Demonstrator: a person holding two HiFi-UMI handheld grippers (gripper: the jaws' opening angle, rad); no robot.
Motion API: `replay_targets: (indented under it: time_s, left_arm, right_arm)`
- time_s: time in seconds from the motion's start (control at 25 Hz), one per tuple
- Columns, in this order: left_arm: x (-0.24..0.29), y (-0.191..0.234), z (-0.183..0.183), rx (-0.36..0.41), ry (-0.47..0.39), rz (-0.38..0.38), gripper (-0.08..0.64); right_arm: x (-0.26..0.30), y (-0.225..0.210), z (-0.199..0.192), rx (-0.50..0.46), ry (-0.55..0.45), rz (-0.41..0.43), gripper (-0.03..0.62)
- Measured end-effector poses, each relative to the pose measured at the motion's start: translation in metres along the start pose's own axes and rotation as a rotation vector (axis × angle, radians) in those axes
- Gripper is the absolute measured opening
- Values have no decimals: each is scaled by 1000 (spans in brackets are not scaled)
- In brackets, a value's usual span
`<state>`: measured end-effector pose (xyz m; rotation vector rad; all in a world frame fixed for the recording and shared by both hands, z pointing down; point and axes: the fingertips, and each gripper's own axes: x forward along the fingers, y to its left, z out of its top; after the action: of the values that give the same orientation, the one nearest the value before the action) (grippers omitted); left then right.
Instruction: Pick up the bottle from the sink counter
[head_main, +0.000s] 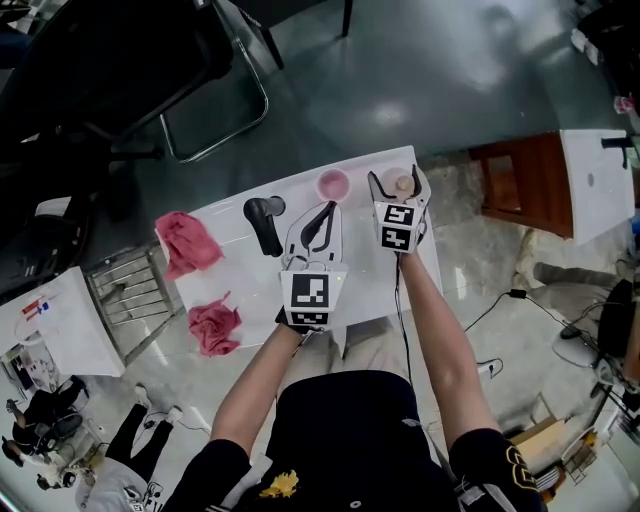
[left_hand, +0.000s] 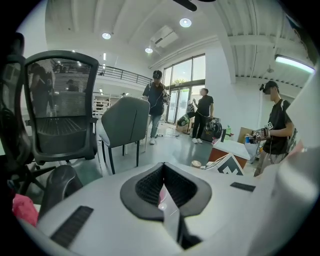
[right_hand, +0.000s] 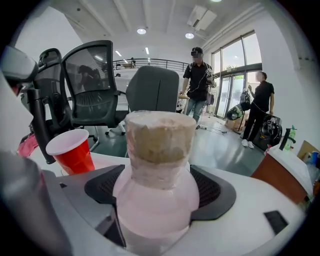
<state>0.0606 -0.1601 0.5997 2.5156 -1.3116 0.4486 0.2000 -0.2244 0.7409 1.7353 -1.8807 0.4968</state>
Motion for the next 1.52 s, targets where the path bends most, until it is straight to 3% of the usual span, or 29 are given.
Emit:
replay_targets:
  time_s: [0.76,1.52]
  left_arm:
    - [-23,-4,23,17,-44,20,18]
    - [-44,7,64,36,-107,49,18]
  right_arm:
    - [-41,-8,37,12,-42,-30,430]
    - [-94,11,104,24,-133,13,430]
